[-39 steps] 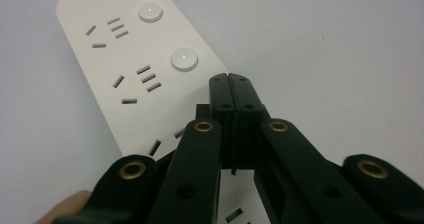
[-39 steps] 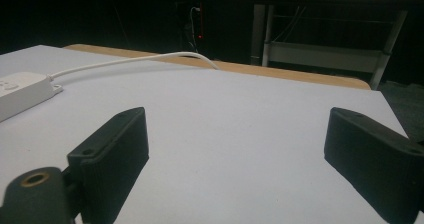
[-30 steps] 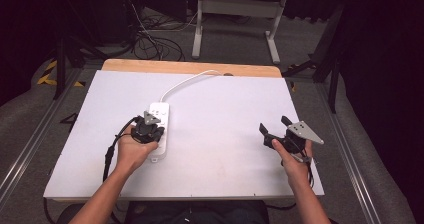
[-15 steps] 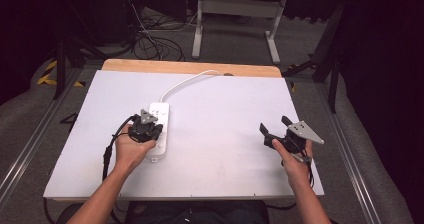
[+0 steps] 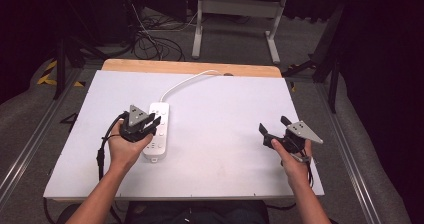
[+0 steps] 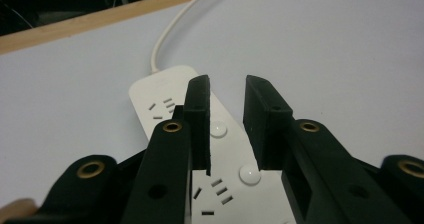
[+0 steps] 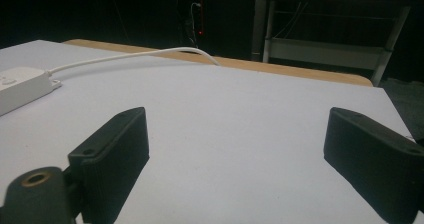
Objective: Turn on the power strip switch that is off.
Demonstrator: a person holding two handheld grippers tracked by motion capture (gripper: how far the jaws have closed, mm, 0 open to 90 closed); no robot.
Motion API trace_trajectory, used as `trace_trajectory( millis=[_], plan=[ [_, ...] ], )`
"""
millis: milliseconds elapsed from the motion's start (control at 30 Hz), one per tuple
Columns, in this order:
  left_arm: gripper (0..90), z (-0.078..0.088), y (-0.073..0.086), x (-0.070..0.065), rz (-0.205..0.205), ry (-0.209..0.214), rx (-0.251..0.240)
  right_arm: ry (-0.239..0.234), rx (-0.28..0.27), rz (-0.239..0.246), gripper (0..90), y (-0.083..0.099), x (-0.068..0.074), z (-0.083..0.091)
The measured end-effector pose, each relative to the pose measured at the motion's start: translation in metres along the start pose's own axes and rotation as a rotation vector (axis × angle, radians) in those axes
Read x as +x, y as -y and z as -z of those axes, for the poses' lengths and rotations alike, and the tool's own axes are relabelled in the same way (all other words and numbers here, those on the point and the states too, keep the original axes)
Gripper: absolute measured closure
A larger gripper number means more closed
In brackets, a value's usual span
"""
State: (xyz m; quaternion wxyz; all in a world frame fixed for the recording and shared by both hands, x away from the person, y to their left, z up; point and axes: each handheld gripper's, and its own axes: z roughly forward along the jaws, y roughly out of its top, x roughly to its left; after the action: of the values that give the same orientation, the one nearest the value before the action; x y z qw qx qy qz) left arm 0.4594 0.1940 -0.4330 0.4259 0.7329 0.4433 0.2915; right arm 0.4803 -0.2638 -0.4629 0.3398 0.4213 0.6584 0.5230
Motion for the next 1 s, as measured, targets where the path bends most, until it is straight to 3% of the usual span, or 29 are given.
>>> trace_trajectory(
  millis=[333, 633, 1000],
  plan=[
    [68.8, 0.027, -0.002, 0.005, 0.008, -0.065, -0.108, -0.003, 0.004, -0.001, 11.3, 0.001, 0.001, -0.001],
    [60.1, 0.038, 0.0, 0.021, 0.068, -0.136, -0.149, 0.002, 0.013, -0.001, 11.3, 0.001, 0.001, -0.002],
    [53.4, 0.04, -0.002, 0.02, 0.073, -0.162, -0.186, 0.001, 0.017, -0.001, 11.3, 0.001, 0.001, -0.003]
  ],
)
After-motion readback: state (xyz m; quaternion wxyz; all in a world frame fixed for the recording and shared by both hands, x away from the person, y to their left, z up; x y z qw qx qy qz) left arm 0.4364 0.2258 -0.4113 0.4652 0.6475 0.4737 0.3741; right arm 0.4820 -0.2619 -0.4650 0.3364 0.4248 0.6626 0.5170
